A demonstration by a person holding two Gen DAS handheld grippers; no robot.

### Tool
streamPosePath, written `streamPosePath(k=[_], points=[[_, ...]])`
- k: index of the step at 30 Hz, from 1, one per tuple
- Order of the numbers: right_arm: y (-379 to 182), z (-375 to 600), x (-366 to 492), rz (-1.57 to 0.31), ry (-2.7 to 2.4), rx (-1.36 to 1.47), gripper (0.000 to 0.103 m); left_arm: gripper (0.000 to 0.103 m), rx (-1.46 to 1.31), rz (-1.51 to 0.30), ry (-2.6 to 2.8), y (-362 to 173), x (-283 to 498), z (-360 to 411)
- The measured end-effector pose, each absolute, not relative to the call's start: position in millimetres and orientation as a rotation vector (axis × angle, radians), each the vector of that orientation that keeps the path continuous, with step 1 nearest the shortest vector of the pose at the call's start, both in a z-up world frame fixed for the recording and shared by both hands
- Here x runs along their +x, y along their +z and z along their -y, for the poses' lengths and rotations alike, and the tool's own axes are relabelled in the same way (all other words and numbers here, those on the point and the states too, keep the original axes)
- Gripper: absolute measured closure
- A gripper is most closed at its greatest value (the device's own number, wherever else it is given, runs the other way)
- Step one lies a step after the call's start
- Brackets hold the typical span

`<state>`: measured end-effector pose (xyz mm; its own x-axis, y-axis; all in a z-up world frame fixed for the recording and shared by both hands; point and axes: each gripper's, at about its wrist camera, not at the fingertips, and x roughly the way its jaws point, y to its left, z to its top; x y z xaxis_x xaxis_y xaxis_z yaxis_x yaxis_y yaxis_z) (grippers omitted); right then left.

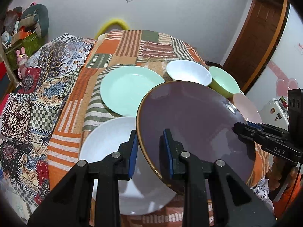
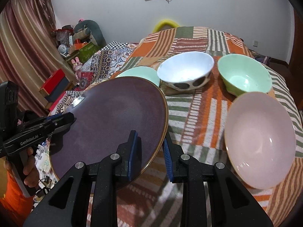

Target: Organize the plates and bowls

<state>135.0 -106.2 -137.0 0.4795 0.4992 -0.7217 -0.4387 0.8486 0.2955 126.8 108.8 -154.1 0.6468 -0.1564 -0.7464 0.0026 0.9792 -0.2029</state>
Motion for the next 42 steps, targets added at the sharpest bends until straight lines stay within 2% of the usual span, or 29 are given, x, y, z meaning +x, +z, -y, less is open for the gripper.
streamPosePath(k=[17, 42], points=[[-149.7, 149.7, 111.8, -0.937, 0.535, 0.110, 0.079, 0.077, -0.159, -0.941, -0.144, -169.7, 114.7, -59.0], [-193.1, 183.5, 114.4, -1.059, 0.451, 0.120, 0.079, 0.077, -0.100, -1.082, -0.217, -221.0, 135.1, -15.1]])
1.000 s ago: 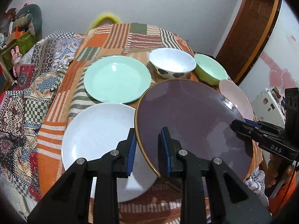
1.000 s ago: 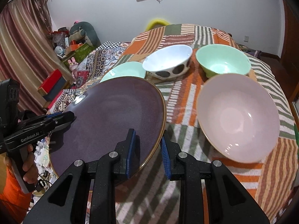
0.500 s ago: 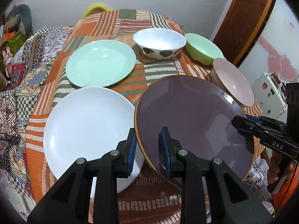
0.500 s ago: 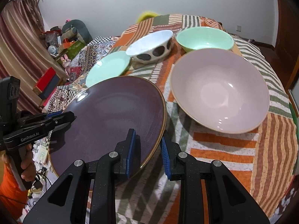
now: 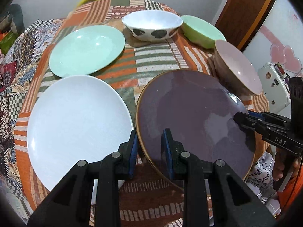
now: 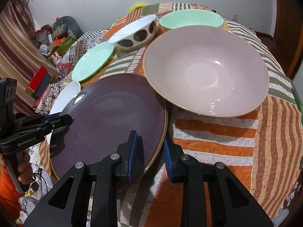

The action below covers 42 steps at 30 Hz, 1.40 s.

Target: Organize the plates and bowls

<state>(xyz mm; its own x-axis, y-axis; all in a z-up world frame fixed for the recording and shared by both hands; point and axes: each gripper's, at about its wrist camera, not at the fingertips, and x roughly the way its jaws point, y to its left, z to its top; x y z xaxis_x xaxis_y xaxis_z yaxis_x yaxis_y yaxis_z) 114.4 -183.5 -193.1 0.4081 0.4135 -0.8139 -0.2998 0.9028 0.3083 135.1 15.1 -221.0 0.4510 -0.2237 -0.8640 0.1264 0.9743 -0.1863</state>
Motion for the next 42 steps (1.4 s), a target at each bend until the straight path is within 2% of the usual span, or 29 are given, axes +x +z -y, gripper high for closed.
streamPosePath(k=[14, 19, 23, 32, 36, 38, 42], points=[[-192.2, 177.8, 114.4, -1.070, 0.434, 0.045, 0.076, 0.077, -0.082, -1.078, -0.209, -223.4, 132.5, -13.0], [-181.5, 178.9, 109.2, -1.042, 0.419, 0.021, 0.076, 0.065, -0.076, -1.015, -0.187, -203.2, 120.9, -19.4], [-169.6, 179.3, 105.8, -1.006, 0.425, 0.019, 0.073, 0.050, -0.064, -0.947, -0.167, -181.8, 109.6, -26.2], [-128.9, 152.9, 101.0, -0.873, 0.484, -0.011, 0.053, 0.036, -0.082, -0.826, -0.070, -145.7, 88.7, -60.6], [-115.9, 130.5, 104.8, -0.830, 0.526, -0.018, 0.046, 0.021, -0.093, -0.802, -0.011, -139.7, 81.3, -83.6], [-112.5, 119.5, 106.9, -0.810, 0.542, -0.023, 0.038, 0.018, -0.103, -0.795, 0.012, -139.8, 78.8, -94.4], [-112.7, 93.7, 117.1, -0.804, 0.582, -0.043, 0.034, 0.014, -0.123, -0.807, 0.071, -145.7, 77.0, -118.5]])
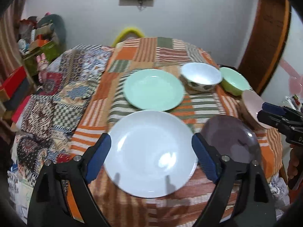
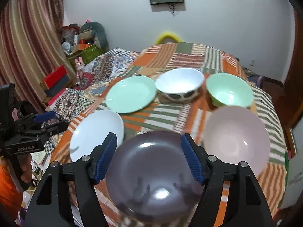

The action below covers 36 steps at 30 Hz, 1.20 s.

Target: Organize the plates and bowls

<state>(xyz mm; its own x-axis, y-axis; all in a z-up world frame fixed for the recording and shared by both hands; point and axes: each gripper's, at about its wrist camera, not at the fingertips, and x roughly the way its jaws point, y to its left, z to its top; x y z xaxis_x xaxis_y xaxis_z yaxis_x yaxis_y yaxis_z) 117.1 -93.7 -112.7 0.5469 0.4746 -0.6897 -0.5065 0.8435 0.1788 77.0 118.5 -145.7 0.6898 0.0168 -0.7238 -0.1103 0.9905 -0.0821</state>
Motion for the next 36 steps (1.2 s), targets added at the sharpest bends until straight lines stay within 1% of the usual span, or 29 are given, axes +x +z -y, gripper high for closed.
streamPosePath(k=[3, 9, 19, 20, 22, 23, 24, 26, 28, 30, 33, 36], points=[[-116.2, 77.7, 124.1, -0.815, 0.603, -0.062, 0.032, 0.014, -0.136, -0.826, 0.104, -152.8, 76.2, -136.3], [-132.5, 46.9, 135.1, -0.870, 0.646, -0.098, 0.032, 0.014, -0.171, -0.892, 0.143, -177.7, 80.1, -166.2], [-170.4, 7.1, 157.9, -0.994, 0.672, -0.174, 0.032, 0.014, -0.237, -1.009, 0.121, -227.0, 85.3, -192.6], [-173.1, 4.1, 159.2, -1.003, 0.675, -0.183, 0.032, 0.015, -0.245, -1.017, 0.119, -230.7, 85.4, -194.3], [-179.7, -2.6, 161.9, -1.028, 0.682, -0.206, 0.033, 0.021, -0.267, -1.039, 0.108, -239.7, 85.1, -198.6], [-182.4, -4.9, 162.9, -1.038, 0.684, -0.212, 0.034, 0.028, -0.277, -1.048, 0.102, -243.4, 85.2, -200.1], [-185.0, -6.9, 163.8, -1.049, 0.685, -0.220, 0.037, 0.034, -0.289, -1.059, 0.095, -247.5, 84.8, -202.3], [-190.6, -11.1, 166.3, -1.078, 0.691, -0.236, 0.048, 0.040, -0.313, -1.071, 0.082, -253.9, 84.3, -205.0], [-194.9, -14.8, 166.9, -1.100, 0.692, -0.250, 0.053, 0.048, -0.328, -1.076, 0.075, -257.6, 83.3, -206.7], [-197.5, -17.4, 167.3, -1.113, 0.693, -0.263, 0.058, 0.058, -0.343, -1.082, 0.060, -260.5, 83.4, -207.6], [-201.3, -21.2, 169.0, -1.134, 0.695, -0.274, 0.066, 0.064, -0.360, -1.096, 0.039, -264.9, 83.8, -207.6], [-204.4, -22.9, 171.9, -1.144, 0.691, -0.283, 0.069, 0.068, -0.377, -1.105, 0.017, -270.1, 84.6, -207.6]])
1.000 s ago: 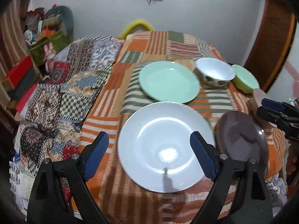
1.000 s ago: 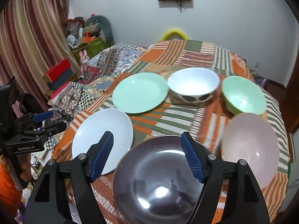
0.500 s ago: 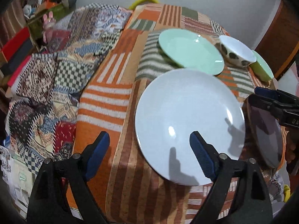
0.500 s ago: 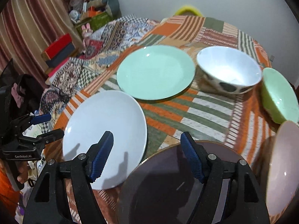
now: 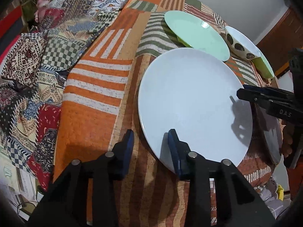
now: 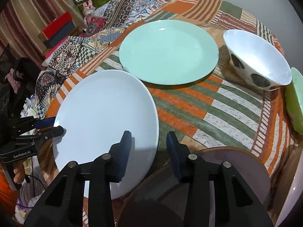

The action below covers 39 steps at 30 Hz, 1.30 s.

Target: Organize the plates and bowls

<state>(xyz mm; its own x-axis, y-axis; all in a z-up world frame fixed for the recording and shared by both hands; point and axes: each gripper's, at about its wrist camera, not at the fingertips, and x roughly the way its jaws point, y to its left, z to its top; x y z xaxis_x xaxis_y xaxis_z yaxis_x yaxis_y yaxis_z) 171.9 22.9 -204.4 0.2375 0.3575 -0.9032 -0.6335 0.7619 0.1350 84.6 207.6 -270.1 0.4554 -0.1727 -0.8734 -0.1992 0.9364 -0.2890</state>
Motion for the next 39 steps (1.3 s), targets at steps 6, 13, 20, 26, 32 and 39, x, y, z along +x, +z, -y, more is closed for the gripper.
streamPosePath(k=[6, 13, 20, 26, 32, 39], points=[[-211.3, -25.4, 177.6, -1.170, 0.690, -0.284, 0.074, 0.068, -0.396, -1.097, -0.001, -272.4, 85.3, -208.3], [-215.1, -30.7, 176.5, -1.181, 0.716, -0.277, 0.078, 0.068, -0.366, -1.091, -0.016, -272.0, 87.3, -200.4], [-210.7, -29.4, 173.8, -1.166, 0.718, -0.249, 0.080, 0.068, -0.405, -1.090, 0.002, -268.5, 84.4, -205.8], [-200.6, -34.1, 164.4, -1.119, 0.733, -0.266, 0.080, 0.068, -0.412, -1.055, 0.033, -253.5, 75.9, -209.2], [-185.9, -28.2, 159.0, -1.085, 0.751, -0.238, 0.080, 0.068, -0.397, -0.996, 0.044, -228.0, 68.0, -208.3], [-165.3, -12.0, 150.8, -1.033, 0.750, -0.200, 0.080, 0.068, -0.366, -0.936, 0.036, -199.7, 62.8, -198.9]])
